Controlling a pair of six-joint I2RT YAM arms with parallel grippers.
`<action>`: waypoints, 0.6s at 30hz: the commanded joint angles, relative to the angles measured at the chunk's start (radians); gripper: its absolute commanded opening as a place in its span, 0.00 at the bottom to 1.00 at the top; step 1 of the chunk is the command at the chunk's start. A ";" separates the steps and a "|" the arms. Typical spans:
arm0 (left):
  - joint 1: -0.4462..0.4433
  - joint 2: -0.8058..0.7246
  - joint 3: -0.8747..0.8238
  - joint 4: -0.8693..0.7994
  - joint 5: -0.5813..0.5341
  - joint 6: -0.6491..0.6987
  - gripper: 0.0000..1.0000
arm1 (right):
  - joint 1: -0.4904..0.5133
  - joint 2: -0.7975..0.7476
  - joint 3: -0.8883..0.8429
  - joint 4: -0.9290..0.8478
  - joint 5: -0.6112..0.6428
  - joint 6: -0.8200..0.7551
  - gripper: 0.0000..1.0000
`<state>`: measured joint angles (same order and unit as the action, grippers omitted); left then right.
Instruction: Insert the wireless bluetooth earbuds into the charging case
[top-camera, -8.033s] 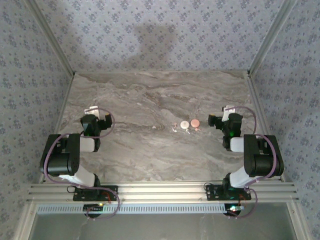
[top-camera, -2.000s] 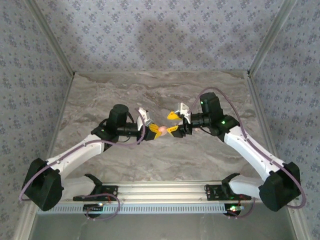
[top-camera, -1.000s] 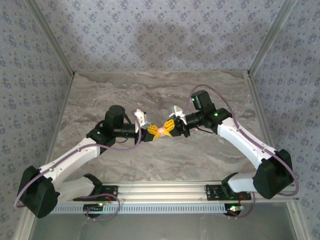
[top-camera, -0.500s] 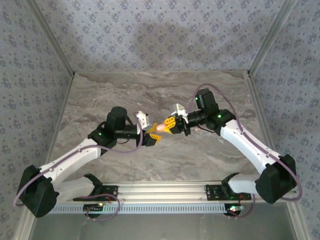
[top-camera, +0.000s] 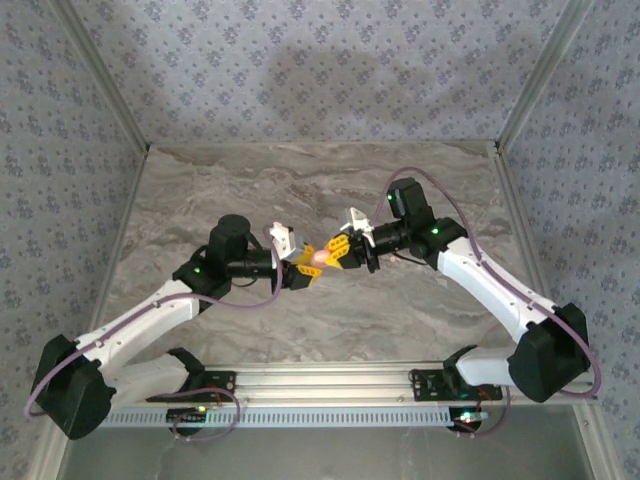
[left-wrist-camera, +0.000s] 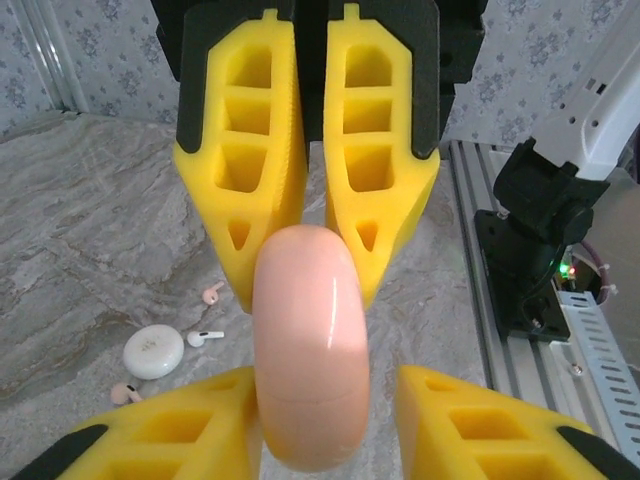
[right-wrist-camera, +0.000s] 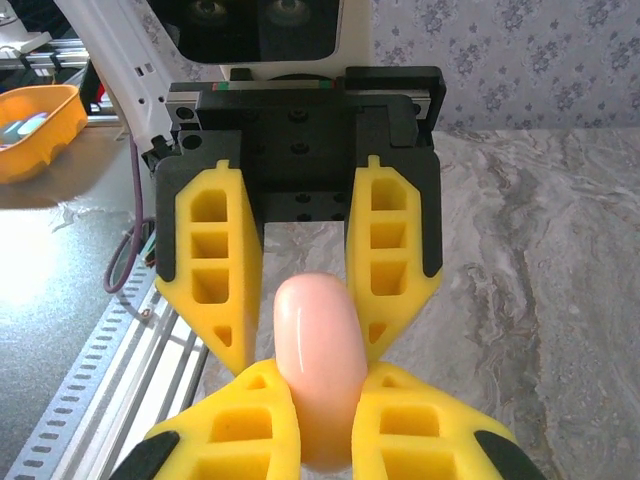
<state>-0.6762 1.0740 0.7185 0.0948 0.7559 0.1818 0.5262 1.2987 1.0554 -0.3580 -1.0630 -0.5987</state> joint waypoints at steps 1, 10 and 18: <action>-0.005 -0.021 -0.002 0.044 0.014 0.003 0.28 | 0.007 0.014 0.016 -0.013 -0.020 0.011 0.11; -0.006 -0.013 0.004 0.045 0.006 -0.002 0.07 | 0.010 0.019 0.018 -0.017 -0.013 0.012 0.13; -0.005 -0.009 0.007 0.008 0.016 0.024 0.06 | -0.004 0.008 0.017 0.076 0.111 0.106 0.42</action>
<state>-0.6754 1.0737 0.7132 0.1013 0.7349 0.1837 0.5304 1.3056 1.0561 -0.3321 -1.0199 -0.5411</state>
